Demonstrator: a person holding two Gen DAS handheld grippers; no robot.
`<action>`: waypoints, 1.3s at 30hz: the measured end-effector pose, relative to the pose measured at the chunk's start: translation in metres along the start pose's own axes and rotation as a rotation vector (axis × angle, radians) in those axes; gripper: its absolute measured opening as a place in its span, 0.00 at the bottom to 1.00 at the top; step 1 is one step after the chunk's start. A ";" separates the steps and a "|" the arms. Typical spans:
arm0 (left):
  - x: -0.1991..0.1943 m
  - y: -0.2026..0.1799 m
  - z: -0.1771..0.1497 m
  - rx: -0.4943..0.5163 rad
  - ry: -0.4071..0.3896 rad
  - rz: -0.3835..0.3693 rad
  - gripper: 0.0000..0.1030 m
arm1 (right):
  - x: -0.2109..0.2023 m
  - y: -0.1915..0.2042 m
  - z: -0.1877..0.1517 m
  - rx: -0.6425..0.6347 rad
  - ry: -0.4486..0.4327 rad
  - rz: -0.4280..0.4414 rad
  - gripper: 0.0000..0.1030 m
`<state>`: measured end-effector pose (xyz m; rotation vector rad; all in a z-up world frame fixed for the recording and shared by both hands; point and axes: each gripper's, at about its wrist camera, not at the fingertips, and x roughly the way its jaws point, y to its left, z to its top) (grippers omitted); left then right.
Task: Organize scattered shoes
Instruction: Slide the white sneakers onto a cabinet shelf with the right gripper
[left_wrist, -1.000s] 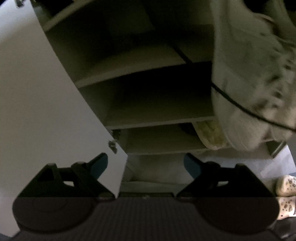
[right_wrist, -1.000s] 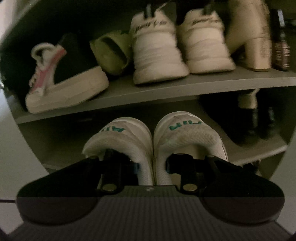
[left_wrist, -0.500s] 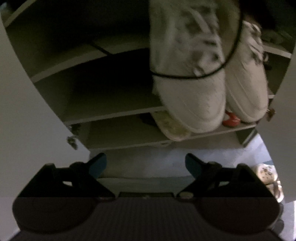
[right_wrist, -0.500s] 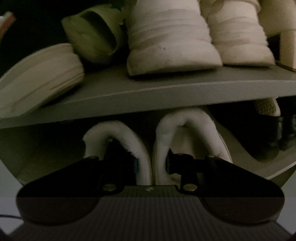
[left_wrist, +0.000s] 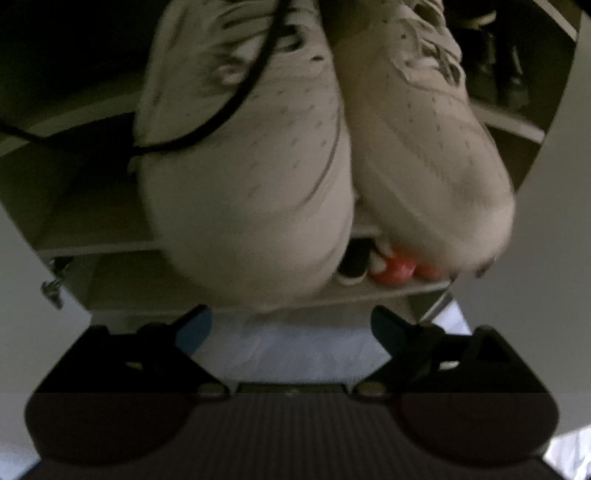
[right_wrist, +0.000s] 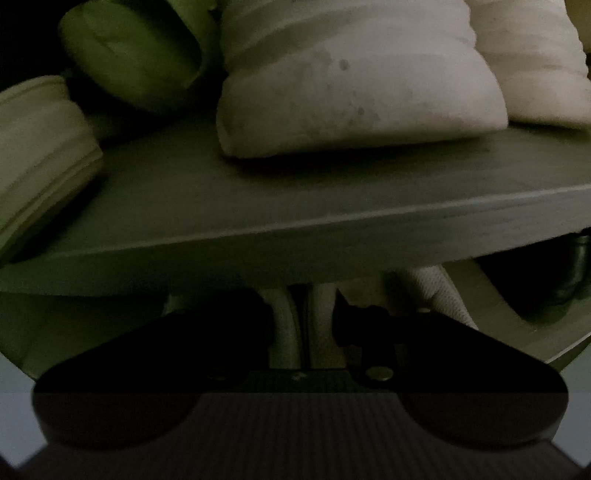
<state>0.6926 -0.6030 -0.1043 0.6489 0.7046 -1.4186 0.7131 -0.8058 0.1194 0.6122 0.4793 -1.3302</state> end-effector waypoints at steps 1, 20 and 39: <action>0.003 -0.002 0.005 0.003 -0.014 0.016 0.98 | 0.002 -0.001 0.001 0.013 0.009 0.004 0.34; -0.020 0.003 -0.001 -0.102 -0.054 -0.065 0.98 | -0.001 -0.023 0.004 0.010 0.011 0.144 0.63; -0.022 0.013 -0.022 -0.108 -0.063 -0.083 0.89 | -0.141 -0.116 -0.056 0.092 -0.106 0.115 0.76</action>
